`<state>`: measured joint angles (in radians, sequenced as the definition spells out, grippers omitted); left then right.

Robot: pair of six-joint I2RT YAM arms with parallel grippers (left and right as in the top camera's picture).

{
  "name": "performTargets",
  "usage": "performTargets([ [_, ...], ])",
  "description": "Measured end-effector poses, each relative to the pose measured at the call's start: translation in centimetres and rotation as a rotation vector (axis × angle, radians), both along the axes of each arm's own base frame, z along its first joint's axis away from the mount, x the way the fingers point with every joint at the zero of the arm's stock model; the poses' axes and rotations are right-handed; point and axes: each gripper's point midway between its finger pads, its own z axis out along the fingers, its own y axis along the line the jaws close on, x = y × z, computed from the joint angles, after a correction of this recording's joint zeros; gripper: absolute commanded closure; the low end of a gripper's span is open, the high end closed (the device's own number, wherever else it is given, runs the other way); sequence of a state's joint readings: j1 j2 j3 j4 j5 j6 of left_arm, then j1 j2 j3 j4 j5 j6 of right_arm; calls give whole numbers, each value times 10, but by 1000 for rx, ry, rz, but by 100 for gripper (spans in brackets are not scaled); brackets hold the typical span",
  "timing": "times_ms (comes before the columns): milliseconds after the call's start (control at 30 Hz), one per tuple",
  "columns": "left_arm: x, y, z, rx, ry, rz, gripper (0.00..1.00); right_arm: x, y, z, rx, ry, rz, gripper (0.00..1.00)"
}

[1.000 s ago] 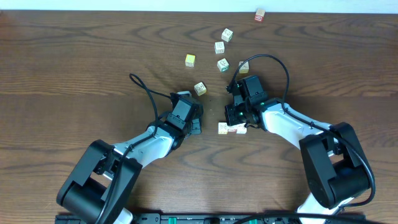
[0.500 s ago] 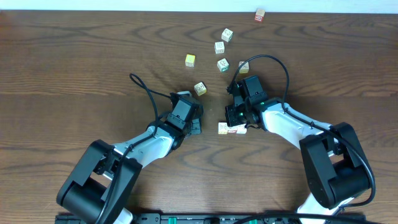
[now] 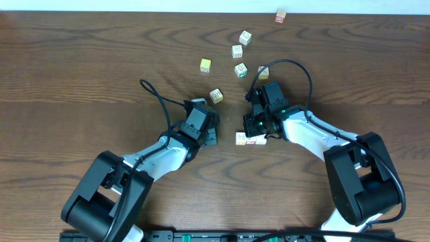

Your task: Lift 3 blocks

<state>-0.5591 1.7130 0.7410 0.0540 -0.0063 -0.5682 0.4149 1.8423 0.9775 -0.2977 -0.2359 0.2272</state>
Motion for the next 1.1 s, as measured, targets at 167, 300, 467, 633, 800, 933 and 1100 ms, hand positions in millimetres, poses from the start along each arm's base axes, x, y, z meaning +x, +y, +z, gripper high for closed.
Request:
performTargets([
  [167, 0, 0, 0, 0, 0, 0, 93, 0, 0, 0, 0, 0, 0, 99],
  [300, 0, 0, 0, 0, 0, 0, 93, 0, 0, 0, -1, 3, -1, 99],
  [467, 0, 0, 0, 0, 0, 0, 93, 0, 0, 0, 0, 4, -4, 99],
  [633, 0, 0, 0, 0, 0, 0, 93, 0, 0, 0, 1, 6, -8, 99],
  [800, 0, 0, 0, 0, 0, 0, 93, -1, 0, 0, 2, 10, -14, 99],
  [933, 0, 0, 0, 0, 0, 0, 93, -1, 0, 0, 3, 12, -17, 99],
  [1100, 0, 0, 0, 0, 0, 0, 93, -2, -1, 0, 1, 17, -16, 99],
])
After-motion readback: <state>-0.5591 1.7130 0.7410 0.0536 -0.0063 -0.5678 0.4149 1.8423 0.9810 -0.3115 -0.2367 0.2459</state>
